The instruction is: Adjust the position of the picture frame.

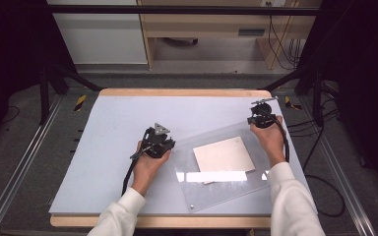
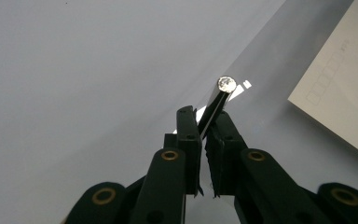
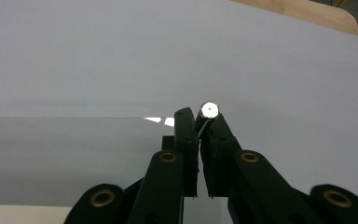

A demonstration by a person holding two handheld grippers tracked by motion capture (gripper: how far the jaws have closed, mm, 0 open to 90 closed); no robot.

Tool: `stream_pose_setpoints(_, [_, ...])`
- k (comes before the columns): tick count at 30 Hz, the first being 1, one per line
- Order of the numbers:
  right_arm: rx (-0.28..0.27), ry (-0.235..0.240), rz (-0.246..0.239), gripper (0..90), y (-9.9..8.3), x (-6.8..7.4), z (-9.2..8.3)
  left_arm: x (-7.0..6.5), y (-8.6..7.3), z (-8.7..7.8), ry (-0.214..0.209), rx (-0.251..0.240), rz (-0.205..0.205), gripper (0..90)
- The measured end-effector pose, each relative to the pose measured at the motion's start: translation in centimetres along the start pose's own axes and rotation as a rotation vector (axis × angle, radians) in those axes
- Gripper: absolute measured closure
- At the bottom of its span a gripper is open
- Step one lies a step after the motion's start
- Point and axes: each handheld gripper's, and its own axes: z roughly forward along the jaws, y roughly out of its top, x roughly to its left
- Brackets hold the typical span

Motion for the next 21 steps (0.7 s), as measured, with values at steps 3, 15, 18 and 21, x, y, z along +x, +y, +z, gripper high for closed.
stream_pose_setpoints(3, [-0.003, 0.003, -0.016, 85.9, 0.7, 0.4, -1.0, 0.1, 0.5, -1.1, 0.011, 0.002, 0.027, 82.9])
stream_pose_setpoints(15, [-0.017, -0.007, -0.072, 85.9, 2.3, 2.3, -4.0, 1.9, 1.5, -4.0, 0.008, -0.005, 0.015, 81.1])
stream_pose_setpoints(18, [-0.019, -0.002, -0.081, 85.9, 2.5, 2.9, -4.5, 2.4, 1.7, -4.8, 0.017, -0.008, 0.018, 81.1])
stream_pose_setpoints(21, [-0.021, 0.002, -0.090, 85.9, 2.6, 3.4, -4.6, 2.8, 1.8, -5.2, 0.022, -0.002, 0.026, 81.2])
